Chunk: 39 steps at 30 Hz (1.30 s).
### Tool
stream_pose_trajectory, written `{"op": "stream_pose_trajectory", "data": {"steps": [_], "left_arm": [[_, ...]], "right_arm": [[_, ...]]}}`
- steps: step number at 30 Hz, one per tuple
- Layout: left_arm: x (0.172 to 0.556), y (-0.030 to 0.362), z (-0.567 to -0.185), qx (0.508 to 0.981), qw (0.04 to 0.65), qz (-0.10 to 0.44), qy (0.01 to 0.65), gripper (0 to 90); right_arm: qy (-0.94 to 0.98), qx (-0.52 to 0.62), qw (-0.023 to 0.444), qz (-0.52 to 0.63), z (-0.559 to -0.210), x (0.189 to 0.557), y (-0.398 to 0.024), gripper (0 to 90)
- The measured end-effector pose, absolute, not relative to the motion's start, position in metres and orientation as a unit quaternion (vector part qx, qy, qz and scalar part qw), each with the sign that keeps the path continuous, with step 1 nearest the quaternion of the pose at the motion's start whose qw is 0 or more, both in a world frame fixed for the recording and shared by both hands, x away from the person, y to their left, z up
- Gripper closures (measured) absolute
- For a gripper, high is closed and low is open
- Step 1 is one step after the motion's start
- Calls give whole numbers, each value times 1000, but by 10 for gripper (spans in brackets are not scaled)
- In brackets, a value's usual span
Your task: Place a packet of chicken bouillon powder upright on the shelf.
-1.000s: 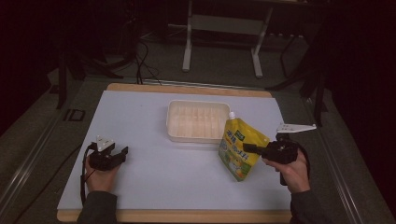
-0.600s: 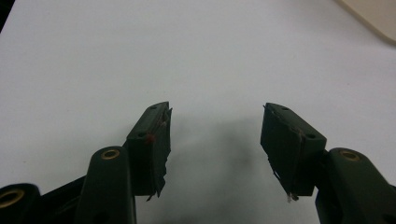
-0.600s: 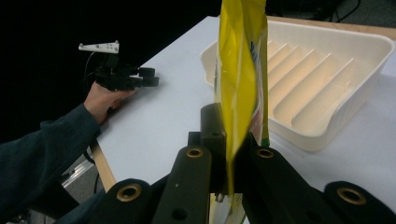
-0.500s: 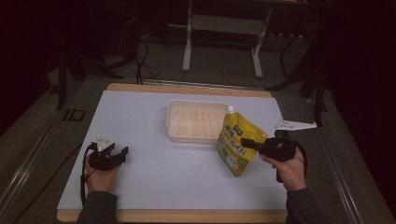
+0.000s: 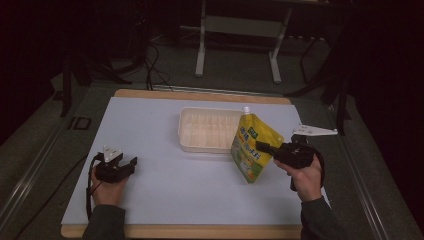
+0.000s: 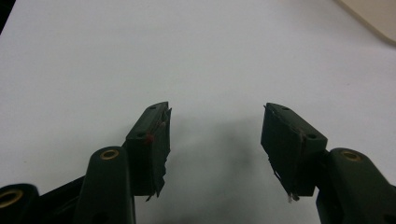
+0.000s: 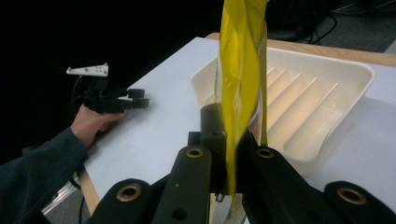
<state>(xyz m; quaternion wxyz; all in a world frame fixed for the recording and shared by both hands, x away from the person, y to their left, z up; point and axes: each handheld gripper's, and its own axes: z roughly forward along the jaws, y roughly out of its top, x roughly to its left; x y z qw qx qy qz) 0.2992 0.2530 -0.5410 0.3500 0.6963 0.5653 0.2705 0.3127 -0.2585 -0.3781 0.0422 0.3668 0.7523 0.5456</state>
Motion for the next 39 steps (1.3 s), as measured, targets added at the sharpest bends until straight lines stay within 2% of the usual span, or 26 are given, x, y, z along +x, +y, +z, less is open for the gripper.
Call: {"op": "stream_pose_trajectory", "data": {"steps": [39], "left_arm": [[299, 253, -541, 696, 350, 271, 565, 417]], "right_arm": [[734, 389, 96, 549, -373, 327, -235, 900]]}}
